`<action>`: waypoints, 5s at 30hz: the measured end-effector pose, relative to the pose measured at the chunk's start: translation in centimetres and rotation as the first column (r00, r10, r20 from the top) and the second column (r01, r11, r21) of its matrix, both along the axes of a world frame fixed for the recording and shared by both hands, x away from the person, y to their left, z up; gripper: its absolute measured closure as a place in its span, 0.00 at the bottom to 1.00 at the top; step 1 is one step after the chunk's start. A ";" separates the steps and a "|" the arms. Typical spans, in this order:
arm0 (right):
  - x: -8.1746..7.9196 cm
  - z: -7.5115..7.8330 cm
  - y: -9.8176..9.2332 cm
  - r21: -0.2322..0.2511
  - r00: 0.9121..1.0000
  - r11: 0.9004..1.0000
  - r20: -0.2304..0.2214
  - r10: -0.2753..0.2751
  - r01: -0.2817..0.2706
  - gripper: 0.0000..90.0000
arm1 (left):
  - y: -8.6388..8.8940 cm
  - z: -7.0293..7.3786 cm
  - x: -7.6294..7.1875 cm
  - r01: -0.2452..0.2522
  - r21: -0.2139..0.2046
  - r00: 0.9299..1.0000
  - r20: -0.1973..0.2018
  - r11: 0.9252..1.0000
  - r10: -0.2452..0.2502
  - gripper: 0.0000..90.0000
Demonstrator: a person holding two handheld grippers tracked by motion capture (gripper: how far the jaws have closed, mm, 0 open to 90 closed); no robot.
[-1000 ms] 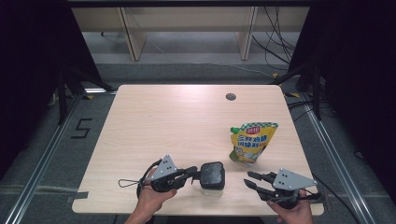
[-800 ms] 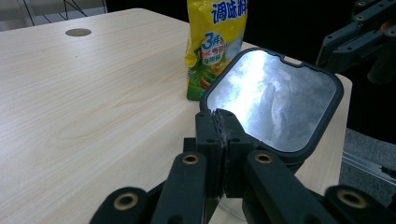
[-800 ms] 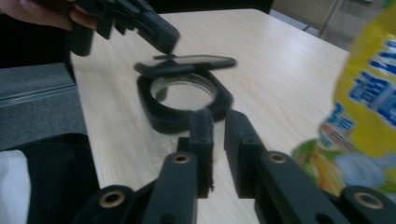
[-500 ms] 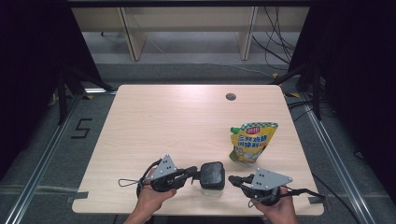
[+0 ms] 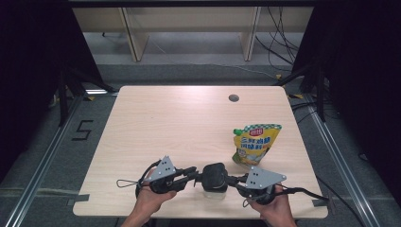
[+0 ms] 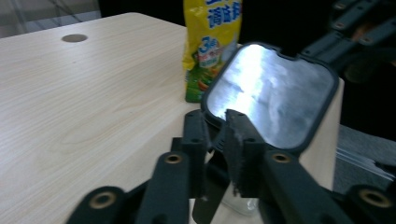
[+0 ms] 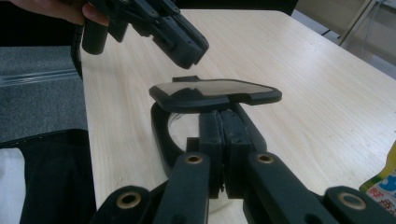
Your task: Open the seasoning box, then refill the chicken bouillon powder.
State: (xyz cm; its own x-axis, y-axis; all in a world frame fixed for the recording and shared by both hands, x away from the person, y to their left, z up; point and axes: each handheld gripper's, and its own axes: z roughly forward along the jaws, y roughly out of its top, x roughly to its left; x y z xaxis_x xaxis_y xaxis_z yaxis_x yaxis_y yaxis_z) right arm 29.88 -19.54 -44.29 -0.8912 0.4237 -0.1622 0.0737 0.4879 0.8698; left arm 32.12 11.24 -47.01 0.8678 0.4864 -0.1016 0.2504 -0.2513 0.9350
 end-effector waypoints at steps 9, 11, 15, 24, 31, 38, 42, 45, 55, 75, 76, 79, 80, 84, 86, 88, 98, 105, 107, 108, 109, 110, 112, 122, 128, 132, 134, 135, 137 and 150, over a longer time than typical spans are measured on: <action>0.2 0.9 1.4 0.002 1.000 1.000 0.016 0.025 -0.025 0.99 | 0.3 -2.2 0.3 0.038 0.100 0.999 -0.012 0.994 -0.037 0.60; 0.2 1.0 1.6 -0.003 0.999 0.999 0.014 0.032 -0.032 0.99 | 0.0 -2.5 0.5 0.068 0.120 0.998 -0.009 0.990 -0.067 0.60; 0.4 1.0 1.9 0.001 0.999 0.999 0.015 0.034 -0.034 0.99 | -0.6 -3.1 0.7 0.079 0.136 0.997 -0.017 0.987 -0.078 0.61; 0.5 1.4 2.6 0.007 0.998 0.999 0.023 0.051 -0.051 0.99 | -1.2 -4.0 1.1 0.106 0.114 0.994 -0.001 0.988 -0.107 0.73; 0.5 1.9 3.7 0.005 0.996 0.997 0.040 0.075 -0.075 0.99 | -1.2 -3.9 0.6 0.088 0.117 0.996 -0.019 0.989 -0.087 0.79; 0.6 2.2 4.8 0.009 0.995 0.995 0.043 0.095 -0.095 0.99 | -1.5 -3.8 0.2 0.061 0.118 0.998 -0.032 0.991 -0.058 0.80; 0.8 2.3 5.5 0.025 0.993 0.993 0.028 0.112 -0.112 0.99 | -1.5 -3.7 0.1 0.060 0.130 0.998 -0.033 0.990 -0.056 0.80; 0.7 2.3 5.8 0.023 0.993 0.993 0.019 0.114 -0.115 0.99 | -1.5 -3.7 0.1 0.056 0.132 0.998 -0.038 0.990 -0.052 0.80; 1.4 1.9 6.9 0.043 0.990 0.990 0.014 0.137 -0.137 0.99 | -1.9 -3.6 -0.2 0.019 0.139 0.999 -0.031 0.990 -0.015 0.80; 1.7 1.9 6.2 0.055 0.993 0.992 0.022 0.116 -0.117 0.88 | -2.0 -3.6 -0.2 0.013 0.135 0.999 -0.040 0.991 -0.007 0.79; 1.7 1.9 5.9 0.051 0.994 0.993 0.021 0.110 -0.111 0.88 | -1.9 -3.6 -0.2 0.017 0.142 1.000 -0.029 0.990 -0.013 0.79; 1.9 1.8 4.7 0.064 0.996 0.994 0.010 0.086 -0.086 0.85 | -1.8 -3.6 -0.2 0.013 0.152 1.000 -0.020 0.988 -0.010 0.80; 1.9 1.8 4.2 0.067 0.997 0.995 0.012 0.072 -0.073 0.83 | -1.8 -3.6 -0.2 0.010 0.157 1.000 -0.030 0.988 -0.005 0.79; 1.9 1.9 1.6 0.089 1.000 0.996 0.014 0.028 -0.029 0.77 | -1.6 -3.5 -0.3 0.010 0.143 0.999 -0.047 0.990 -0.003 0.72; 1.9 1.9 0.3 0.100 1.000 0.995 0.012 0.007 -0.008 0.74 | -1.3 -3.3 -0.4 0.008 0.147 0.999 -0.053 0.989 -0.001 0.66; 1.9 2.0 -1.0 0.098 1.000 0.995 -0.002 -0.019 0.020 0.71 | -1.0 -3.1 -0.6 -0.012 0.149 0.997 -0.067 0.989 0.022 0.56; 2.3 1.8 -5.2 0.111 0.991 0.985 -0.005 -0.131 0.131 0.59 | 0.1 -1.9 -1.1 -0.086 0.163 0.992 -0.076 0.983 0.099 0.42; 2.3 1.7 -7.9 0.107 0.971 0.965 -0.020 -0.239 0.240 0.50 | 1.6 -1.8 -2.6 -0.100 0.176 0.991 -0.070 0.979 0.113 0.35; 2.2 1.7 -8.6 0.122 0.969 0.961 -0.054 -0.243 0.248 0.49 | 2.0 -2.0 -3.1 -0.096 0.192 0.992 -0.066 0.977 0.110 0.34; 2.2 1.6 -8.9 0.127 0.968 0.960 -0.046 -0.245 0.249 0.48 | 2.0 -2.1 -3.4 -0.102 0.167 0.989 -0.088 0.981 0.118 0.34; 2.1 1.5 -9.1 0.125 0.966 0.958 -0.056 -0.253 0.258 0.46 | 2.3 -2.2 -3.5 -0.091 0.184 0.992 -0.072 0.979 0.106 0.33; 2.1 1.5 -9.4 0.118 0.963 0.956 -0.057 -0.264 0.269 0.44 | 2.4 -2.2 -3.8 -0.105 0.183 0.988 -0.095 0.978 0.124 0.32; 2.3 1.3 -9.8 0.107 0.957 0.952 -0.064 -0.282 0.288 0.42 | 2.7 -2.2 -4.2 -0.111 0.187 0.986 -0.102 0.976 0.131 0.30; 3.3 0.1 -12.1 0.111 0.928 0.926 -0.149 -0.342 0.359 0.25 | 2.9 -2.6 -4.9 -0.083 0.186 0.989 -0.107 0.979 0.104 0.17; 3.9 -0.8 -12.8 0.130 0.930 0.925 -0.148 -0.337 0.357 0.19 | 3.0 -2.8 -4.9 -0.083 0.228 0.993 -0.065 0.970 0.101 0.17; 3.9 -1.2 -12.8 0.118 0.926 0.927 -0.174 -0.335 0.357 0.19 | 3.1 -3.1 -4.7 -0.102 0.240 0.991 -0.064 0.965 0.121 0.17; 4.1 -1.4 -12.9 0.115 0.929 0.929 -0.164 -0.332 0.352 0.19 | 3.0 -3.2 -4.8 -0.113 0.228 0.989 -0.064 0.967 0.131 0.17; 4.3 -1.6 -13.0 0.133 0.937 0.931 -0.137 -0.322 0.339 0.19 | 3.0 -3.2 -4.8 -0.116 0.226 0.989 -0.065 0.967 0.134 0.17; 4.4 -1.6 -13.1 0.136 0.932 0.928 -0.162 -0.325 0.347 0.18 | 3.0 -3.4 -4.6 -0.124 0.237 0.989 -0.046 0.964 0.139 0.17; 6.7 -2.2 -12.6 0.193 0.942 0.925 -0.145 -0.302 0.326 0.21 | 2.6 -3.9 -4.5 -0.112 0.244 0.991 -0.045 0.963 0.127 0.18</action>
State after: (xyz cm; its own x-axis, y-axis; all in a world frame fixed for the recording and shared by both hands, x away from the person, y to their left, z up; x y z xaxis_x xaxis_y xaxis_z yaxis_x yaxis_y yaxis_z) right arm 36.59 -32.11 -46.46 -0.7136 0.6985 0.0533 0.2943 0.2299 0.9277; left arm 27.60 13.81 -50.93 0.7976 0.6028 -0.0189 0.3461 -0.4319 0.8329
